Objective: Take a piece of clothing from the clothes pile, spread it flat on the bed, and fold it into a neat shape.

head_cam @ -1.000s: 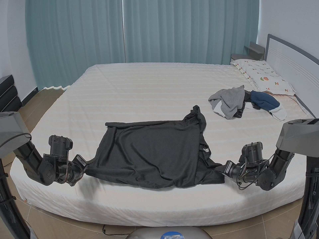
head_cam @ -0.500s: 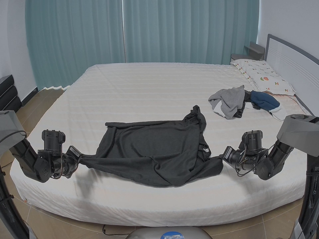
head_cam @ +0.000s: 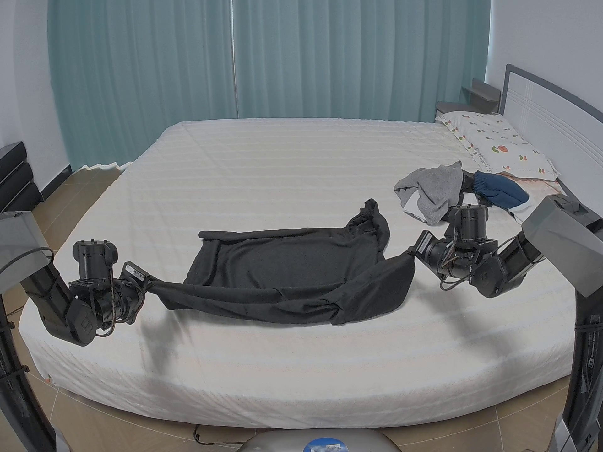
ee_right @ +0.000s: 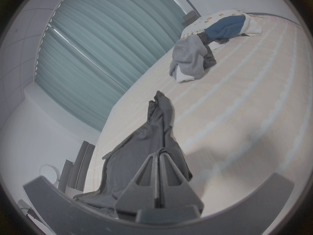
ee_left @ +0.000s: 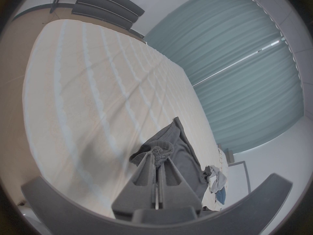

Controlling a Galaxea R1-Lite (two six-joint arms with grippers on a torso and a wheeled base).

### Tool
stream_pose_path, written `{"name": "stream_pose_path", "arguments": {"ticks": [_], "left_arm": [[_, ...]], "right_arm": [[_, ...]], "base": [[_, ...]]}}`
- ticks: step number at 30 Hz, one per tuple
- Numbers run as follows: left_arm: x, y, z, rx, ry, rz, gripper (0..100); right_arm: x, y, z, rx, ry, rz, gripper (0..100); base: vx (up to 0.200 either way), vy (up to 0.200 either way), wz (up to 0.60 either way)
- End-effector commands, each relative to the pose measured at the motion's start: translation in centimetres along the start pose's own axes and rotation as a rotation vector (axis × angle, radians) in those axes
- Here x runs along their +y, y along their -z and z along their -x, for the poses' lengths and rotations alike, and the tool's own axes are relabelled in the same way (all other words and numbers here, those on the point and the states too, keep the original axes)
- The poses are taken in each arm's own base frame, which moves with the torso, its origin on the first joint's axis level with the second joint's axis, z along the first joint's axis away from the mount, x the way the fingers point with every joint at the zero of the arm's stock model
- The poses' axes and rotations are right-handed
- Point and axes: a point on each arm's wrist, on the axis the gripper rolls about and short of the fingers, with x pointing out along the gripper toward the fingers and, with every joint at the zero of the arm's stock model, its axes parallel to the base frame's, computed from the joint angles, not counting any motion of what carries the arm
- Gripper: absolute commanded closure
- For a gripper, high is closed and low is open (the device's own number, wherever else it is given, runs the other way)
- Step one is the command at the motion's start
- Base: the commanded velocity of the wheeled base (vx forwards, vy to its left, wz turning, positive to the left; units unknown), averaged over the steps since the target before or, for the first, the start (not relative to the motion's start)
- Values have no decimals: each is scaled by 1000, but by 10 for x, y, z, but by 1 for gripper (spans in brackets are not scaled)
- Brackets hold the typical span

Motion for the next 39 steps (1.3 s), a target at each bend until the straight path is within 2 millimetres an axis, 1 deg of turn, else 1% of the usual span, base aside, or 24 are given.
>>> {"name": "stream_pose_path", "arguments": {"ticks": [1,3,6,7,8,9,10,12,16,17,20,23,28,29,31,34,36,39], "left_arm": [[9,3,-10,5,-16,18,100],[10,4,-11,9,-16,35,100],[11,4,-12,12,-15,46,100],[11,4,-12,12,-16,49,100],[11,4,-12,13,-14,49,100],[11,4,-12,15,-15,51,100],[11,4,-12,15,-15,51,100],[12,6,-14,20,-19,50,100],[13,7,-15,25,-23,49,100],[14,7,-15,26,-25,49,100],[15,8,-16,31,-28,48,100],[16,10,-17,35,-34,47,100],[17,10,-18,36,-39,48,100],[17,10,-18,36,-39,48,100],[18,11,-18,38,-40,48,100],[17,10,-17,36,-39,48,100],[17,10,-17,36,-39,48,100],[17,10,-17,36,-39,48,100]], "right_arm": [[-7,2,-24,-22,15,2,100],[-6,-2,-36,-61,16,3,100],[-4,-5,-44,-91,8,5,100],[-3,-4,-52,-112,10,5,100],[-2,-5,-53,-118,8,6,100],[-2,-5,-61,-149,13,6,100],[-2,-5,-64,-160,15,6,100],[-5,-1,-72,-167,23,6,100],[-11,10,-79,-148,32,10,100],[-14,13,-82,-146,34,10,0],[-18,15,-85,-143,36,11,0],[-19,12,-81,-142,43,8,0],[-20,-1,-56,-111,49,13,0],[-21,-2,-54,-108,48,12,0],[-20,-8,-37,-86,44,6,0],[-21,-13,-21,-57,35,2,0],[-22,-9,-10,-12,27,0,0],[-27,2,-1,60,20,24,0]], "base": [[0,0,0],[0,0,0],[0,0,0],[0,0,0],[0,0,0],[0,0,0],[0,0,0],[0,0,0],[0,0,0],[0,0,0],[0,0,0],[0,0,0],[0,0,0],[0,0,0],[0,0,0],[0,0,0],[0,0,0],[0,0,0]]}}
